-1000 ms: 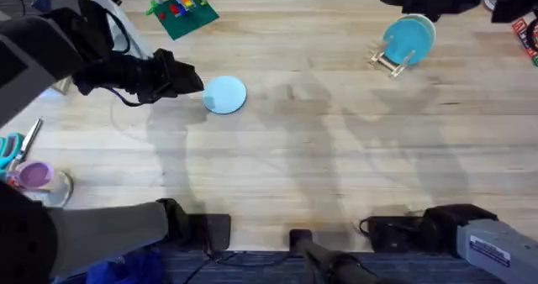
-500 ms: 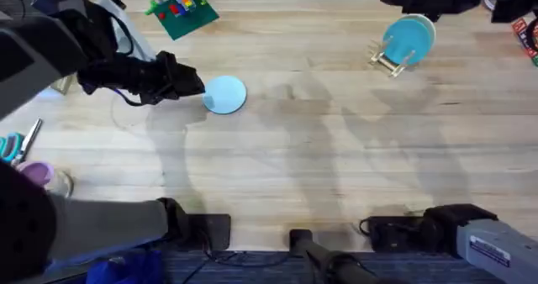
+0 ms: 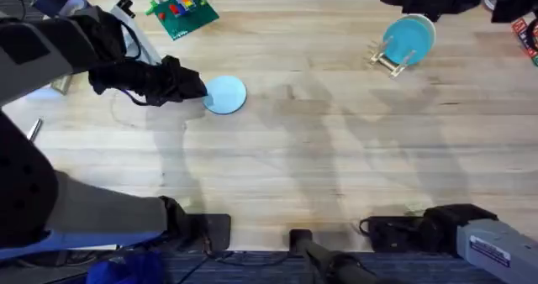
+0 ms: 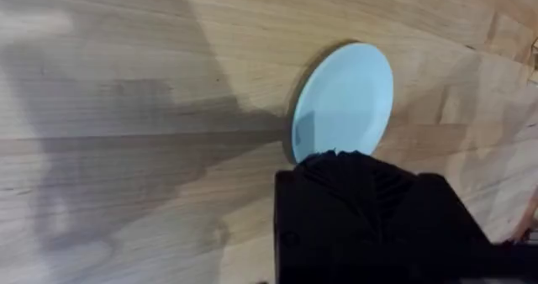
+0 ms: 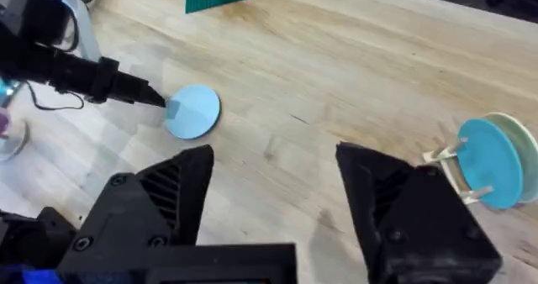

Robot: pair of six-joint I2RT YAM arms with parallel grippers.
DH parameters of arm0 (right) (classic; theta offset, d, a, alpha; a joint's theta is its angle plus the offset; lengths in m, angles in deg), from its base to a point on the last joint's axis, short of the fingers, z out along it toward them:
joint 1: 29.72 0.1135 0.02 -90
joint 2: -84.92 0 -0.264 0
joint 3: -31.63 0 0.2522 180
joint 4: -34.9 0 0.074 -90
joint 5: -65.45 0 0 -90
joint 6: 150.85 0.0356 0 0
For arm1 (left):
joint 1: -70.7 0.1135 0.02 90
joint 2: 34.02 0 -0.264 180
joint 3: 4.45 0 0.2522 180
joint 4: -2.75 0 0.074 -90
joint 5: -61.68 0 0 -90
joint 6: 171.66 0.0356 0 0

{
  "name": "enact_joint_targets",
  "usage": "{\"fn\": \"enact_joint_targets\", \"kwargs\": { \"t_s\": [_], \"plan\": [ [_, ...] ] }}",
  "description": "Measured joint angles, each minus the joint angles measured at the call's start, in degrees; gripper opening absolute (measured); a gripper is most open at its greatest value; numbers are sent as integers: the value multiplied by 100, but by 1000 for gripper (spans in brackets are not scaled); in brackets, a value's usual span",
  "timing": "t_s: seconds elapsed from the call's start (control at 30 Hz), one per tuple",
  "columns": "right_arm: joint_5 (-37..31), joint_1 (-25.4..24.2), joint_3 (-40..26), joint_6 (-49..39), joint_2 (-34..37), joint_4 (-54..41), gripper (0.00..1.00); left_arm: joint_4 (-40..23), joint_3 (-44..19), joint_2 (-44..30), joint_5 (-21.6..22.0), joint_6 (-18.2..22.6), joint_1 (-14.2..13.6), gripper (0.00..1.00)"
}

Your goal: Pick up the plates from the table one by one and place each into a slot on the dish rack.

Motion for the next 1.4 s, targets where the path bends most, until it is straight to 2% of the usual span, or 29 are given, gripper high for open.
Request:
{"fn": "enact_joint_targets", "kwargs": {
  "t_s": [0.4,0.6,0.87,1.27,1.4],
  "plan": [
    [0,0,0,0,-1,1,869,270,-7,-98,-3,1,0,38],
    [0,0,0,2,0,2,869,466,-7,-508,-7,0,0,38],
    [0,0,0,8,0,2,869,544,-176,-980,-307,-56,4,38],
    [9,8,0,159,2,4,877,520,-212,-1012,-302,-116,7,38],
    [15,175,-2,343,74,13,868,516,-212,-1014,-299,-116,7,38]
  ]
}}
